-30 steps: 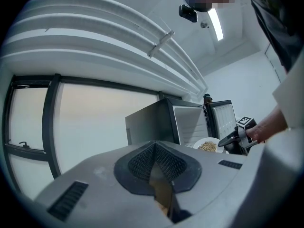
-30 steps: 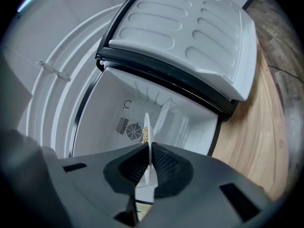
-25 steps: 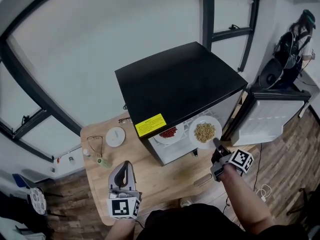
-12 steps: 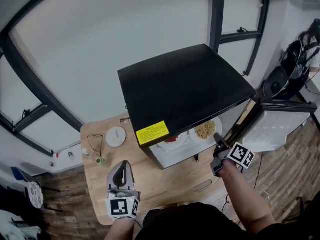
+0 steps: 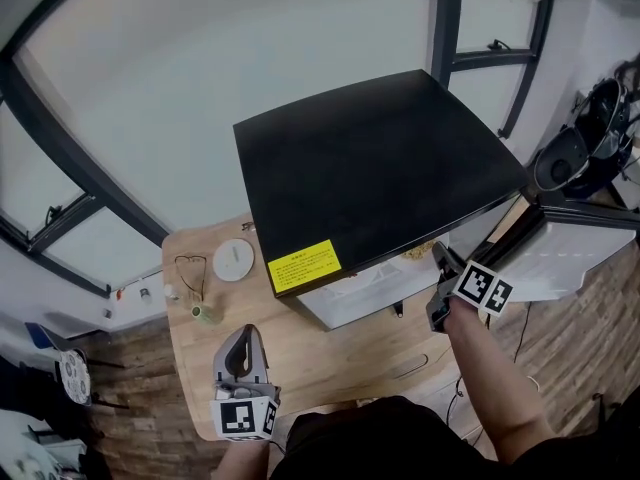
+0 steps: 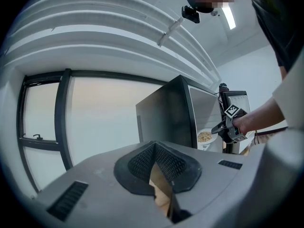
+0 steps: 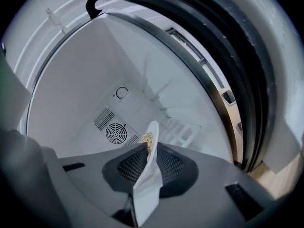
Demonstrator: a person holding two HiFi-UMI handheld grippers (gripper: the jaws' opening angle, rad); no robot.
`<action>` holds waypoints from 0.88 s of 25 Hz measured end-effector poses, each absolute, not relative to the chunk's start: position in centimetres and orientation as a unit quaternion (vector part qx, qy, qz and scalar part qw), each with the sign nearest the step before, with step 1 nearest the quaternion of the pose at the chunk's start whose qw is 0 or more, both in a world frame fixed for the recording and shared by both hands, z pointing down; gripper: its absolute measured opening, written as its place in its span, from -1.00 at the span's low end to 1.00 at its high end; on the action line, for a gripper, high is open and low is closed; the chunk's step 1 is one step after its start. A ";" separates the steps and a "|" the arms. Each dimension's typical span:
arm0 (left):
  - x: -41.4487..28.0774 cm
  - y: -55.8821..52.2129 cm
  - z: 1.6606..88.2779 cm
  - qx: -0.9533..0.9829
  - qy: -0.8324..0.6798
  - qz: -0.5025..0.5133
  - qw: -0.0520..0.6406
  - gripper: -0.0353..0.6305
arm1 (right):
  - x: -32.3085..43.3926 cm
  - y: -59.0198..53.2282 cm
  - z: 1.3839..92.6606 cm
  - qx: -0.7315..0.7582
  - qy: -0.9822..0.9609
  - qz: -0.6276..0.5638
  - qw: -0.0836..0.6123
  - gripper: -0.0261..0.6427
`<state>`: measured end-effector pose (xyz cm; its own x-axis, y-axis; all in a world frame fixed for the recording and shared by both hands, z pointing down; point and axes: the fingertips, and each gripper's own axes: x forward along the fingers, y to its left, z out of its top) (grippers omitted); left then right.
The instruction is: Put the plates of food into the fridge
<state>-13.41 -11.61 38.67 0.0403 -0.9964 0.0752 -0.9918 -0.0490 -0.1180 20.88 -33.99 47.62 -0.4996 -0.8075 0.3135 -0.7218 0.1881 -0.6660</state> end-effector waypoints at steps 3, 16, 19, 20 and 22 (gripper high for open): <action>-14.0 -11.2 39.3 -0.716 0.694 -0.077 0.009 -0.88 | 20.8 -35.1 47.7 -0.511 0.777 -0.367 0.014 -0.72; -16.5 -9.4 39.0 -0.694 0.714 -0.091 0.009 -0.88 | 21.6 -37.1 49.9 -0.581 0.765 -0.250 -0.120 -0.47; -16.9 -8.9 38.8 -0.690 0.718 -0.089 0.012 -0.88 | 21.9 -36.7 49.5 -0.591 0.762 -0.245 -0.100 -0.47; -17.0 -8.7 38.7 -0.691 0.718 -0.088 0.014 -0.88 | 21.8 -36.5 49.1 -0.592 0.764 -0.240 -0.092 -0.47; -17.2 -8.5 38.7 -0.693 0.715 -0.091 0.016 -0.88 | 21.2 -35.9 48.3 -0.586 0.772 -0.231 -0.083 -0.47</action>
<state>-17.25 -8.51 38.67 -0.0380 -0.9939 0.1038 -0.9881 0.0218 -0.1524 21.20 -35.90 48.33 -0.2992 -0.8666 0.3994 -0.9434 0.2058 -0.2601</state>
